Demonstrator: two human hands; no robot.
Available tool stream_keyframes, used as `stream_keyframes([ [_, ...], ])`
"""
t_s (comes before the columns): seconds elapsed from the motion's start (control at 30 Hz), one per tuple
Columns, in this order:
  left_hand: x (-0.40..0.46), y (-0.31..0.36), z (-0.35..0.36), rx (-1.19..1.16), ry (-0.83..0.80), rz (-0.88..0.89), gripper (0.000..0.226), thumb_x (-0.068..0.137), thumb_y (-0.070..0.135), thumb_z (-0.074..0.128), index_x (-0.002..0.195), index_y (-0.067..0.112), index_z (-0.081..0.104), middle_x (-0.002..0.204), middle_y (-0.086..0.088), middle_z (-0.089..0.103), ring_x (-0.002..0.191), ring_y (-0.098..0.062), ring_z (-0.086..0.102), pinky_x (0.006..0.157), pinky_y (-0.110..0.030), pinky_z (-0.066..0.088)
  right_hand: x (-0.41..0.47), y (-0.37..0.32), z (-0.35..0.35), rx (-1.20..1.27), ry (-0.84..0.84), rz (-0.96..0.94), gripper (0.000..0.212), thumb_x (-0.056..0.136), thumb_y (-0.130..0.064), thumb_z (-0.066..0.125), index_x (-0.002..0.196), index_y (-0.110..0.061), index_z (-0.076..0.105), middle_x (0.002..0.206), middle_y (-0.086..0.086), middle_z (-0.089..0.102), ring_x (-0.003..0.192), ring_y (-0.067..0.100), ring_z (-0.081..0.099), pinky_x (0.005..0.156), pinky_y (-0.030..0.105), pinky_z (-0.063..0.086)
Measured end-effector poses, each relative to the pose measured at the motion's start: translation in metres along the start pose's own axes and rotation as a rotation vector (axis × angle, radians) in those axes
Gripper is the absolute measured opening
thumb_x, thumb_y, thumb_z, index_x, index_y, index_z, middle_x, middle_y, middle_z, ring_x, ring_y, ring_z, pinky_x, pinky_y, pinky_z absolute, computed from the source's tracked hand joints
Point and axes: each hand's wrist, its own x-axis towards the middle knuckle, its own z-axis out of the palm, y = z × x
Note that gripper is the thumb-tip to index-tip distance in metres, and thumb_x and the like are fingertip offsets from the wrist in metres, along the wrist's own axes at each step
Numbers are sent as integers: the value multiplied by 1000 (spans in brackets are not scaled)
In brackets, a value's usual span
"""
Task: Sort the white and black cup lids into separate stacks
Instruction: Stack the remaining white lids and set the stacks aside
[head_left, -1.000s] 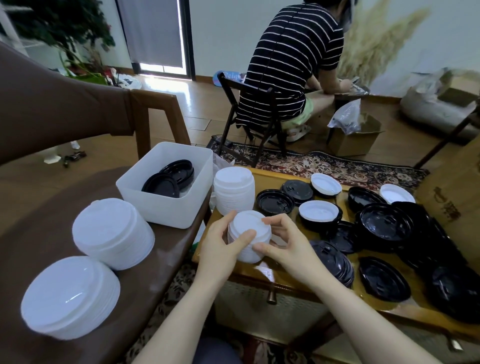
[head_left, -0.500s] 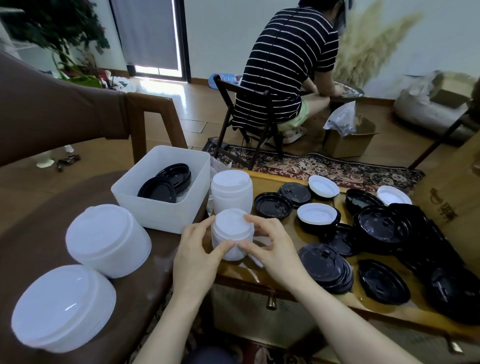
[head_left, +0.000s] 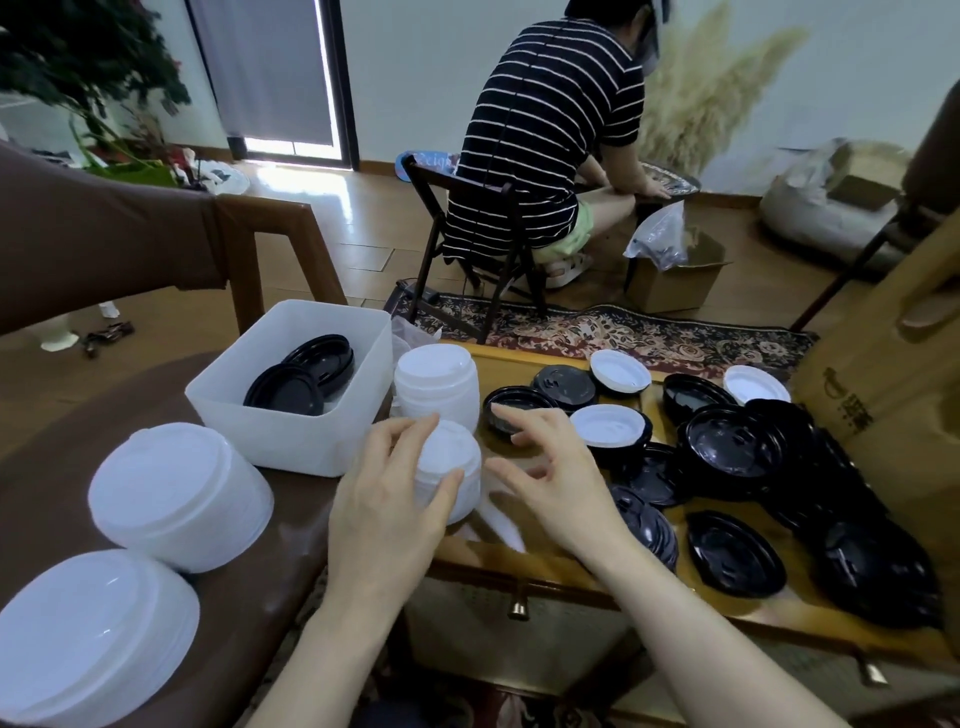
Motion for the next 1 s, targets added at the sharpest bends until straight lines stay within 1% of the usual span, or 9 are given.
stream_keyframes([
  [0.1,14,25,7,-33,-47,80,43,88,27,71,130,25,62,121,9,55,110,-10,54,86,-25,43,4,8,-32,-174,92,-47,36,88,-25,70,122,-32,63,107,-16,50,94,0,50,79,18,43],
  [0.23,36,57,36,-10,-215,153,39,94,30,64,133,27,60,120,7,55,111,-10,53,87,-20,38,4,33,-78,-460,194,5,31,87,-24,70,118,-26,67,114,-5,57,116,15,44,91,32,38],
  [0.37,57,74,71,29,-349,203,36,97,32,58,133,28,58,120,7,57,114,-13,53,92,-30,44,3,49,-98,-682,46,120,36,92,-38,61,127,-31,59,135,-4,46,136,17,27,101,39,22],
  [0.5,64,70,98,31,-409,230,36,97,29,58,133,27,58,120,8,58,116,-13,52,94,-32,44,5,60,-98,-857,-101,103,31,97,-40,49,127,-36,56,149,-9,34,147,17,8,112,40,8],
  [0.63,68,58,116,93,-490,281,41,98,29,57,139,25,55,129,8,57,125,-13,46,103,-33,37,9,68,-98,-828,-58,55,19,97,-30,52,109,-30,66,139,-8,49,146,18,17,112,41,6],
  [0.73,74,57,124,97,-487,303,35,98,27,57,133,23,61,129,7,60,126,-15,48,105,-36,36,9,73,-99,-764,22,-1,7,90,-21,63,92,-27,67,120,-10,60,139,16,31,108,36,8],
  [0.8,73,58,127,108,-494,312,30,100,25,55,128,24,65,128,8,61,126,-13,48,108,-34,32,8,74,-99,-714,71,-25,12,84,-15,67,84,-27,64,107,-13,62,131,13,39,104,31,11],
  [0.9,70,55,126,143,-516,336,27,101,26,50,123,29,66,124,12,60,125,-9,46,110,-29,23,7,70,-97,-646,103,-22,17,81,-12,71,81,-27,63,100,-16,62,125,7,41,100,25,10],
  [1.0,71,54,120,152,-522,329,23,100,27,53,114,29,70,116,11,63,119,-10,50,106,-29,25,3,67,-95,-609,82,-10,17,81,-12,72,83,-26,64,101,-17,62,126,7,40,99,22,9],
])
